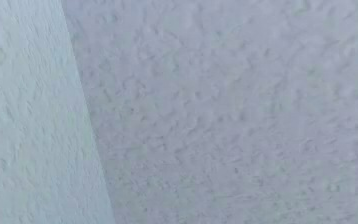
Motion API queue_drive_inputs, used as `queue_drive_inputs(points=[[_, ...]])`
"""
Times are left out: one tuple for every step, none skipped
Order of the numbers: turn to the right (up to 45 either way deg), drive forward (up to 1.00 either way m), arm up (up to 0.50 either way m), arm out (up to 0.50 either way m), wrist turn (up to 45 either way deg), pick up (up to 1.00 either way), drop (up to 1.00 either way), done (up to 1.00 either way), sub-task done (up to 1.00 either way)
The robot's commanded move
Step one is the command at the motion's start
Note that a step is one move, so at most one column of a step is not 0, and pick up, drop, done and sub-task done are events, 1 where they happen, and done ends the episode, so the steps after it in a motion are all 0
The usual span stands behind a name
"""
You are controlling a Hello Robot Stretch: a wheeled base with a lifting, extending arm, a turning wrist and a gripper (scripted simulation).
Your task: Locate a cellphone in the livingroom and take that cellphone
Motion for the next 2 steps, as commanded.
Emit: queue_drive_inputs(points=[[45.0, 0.00, 0.00, 0.00, 0.0, 0.00, 0.00, 0.00, 0.00], [-36.0, 0.00, 0.00, 0.00, 0.0, 0.00, 0.00, 0.00, 0.00]])
